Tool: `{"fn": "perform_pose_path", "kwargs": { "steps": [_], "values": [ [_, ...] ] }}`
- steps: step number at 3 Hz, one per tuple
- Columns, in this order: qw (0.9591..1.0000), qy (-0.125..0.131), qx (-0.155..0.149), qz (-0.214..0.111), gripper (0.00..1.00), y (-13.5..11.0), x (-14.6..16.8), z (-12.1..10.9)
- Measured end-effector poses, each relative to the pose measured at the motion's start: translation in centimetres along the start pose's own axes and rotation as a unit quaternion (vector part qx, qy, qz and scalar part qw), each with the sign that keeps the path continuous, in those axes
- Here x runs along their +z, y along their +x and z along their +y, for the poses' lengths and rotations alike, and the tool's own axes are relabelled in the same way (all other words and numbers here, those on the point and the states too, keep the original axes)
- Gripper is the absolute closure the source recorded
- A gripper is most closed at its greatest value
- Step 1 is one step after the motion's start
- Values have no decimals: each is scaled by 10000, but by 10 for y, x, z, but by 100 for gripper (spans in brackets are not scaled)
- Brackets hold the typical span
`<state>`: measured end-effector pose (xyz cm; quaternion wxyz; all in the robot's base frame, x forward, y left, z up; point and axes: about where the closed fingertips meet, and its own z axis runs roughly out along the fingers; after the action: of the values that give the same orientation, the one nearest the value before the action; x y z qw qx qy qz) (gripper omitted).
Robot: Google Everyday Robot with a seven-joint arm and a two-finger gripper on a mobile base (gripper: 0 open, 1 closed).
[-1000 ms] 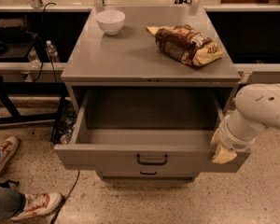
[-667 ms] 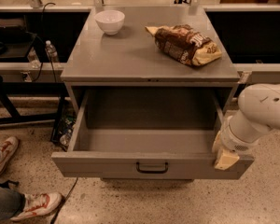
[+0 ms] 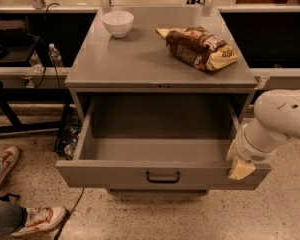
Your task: Open top drawer
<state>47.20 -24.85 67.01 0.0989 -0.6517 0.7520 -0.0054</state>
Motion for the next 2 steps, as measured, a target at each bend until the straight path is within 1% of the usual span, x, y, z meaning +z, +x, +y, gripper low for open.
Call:
{"fn": "perform_pose_path", "kwargs": {
  "steps": [1, 2],
  "values": [
    [10000, 3, -5, 4, 35, 0, -1, 0],
    [10000, 86, -14, 18, 5, 3, -10, 1]
  ]
}}
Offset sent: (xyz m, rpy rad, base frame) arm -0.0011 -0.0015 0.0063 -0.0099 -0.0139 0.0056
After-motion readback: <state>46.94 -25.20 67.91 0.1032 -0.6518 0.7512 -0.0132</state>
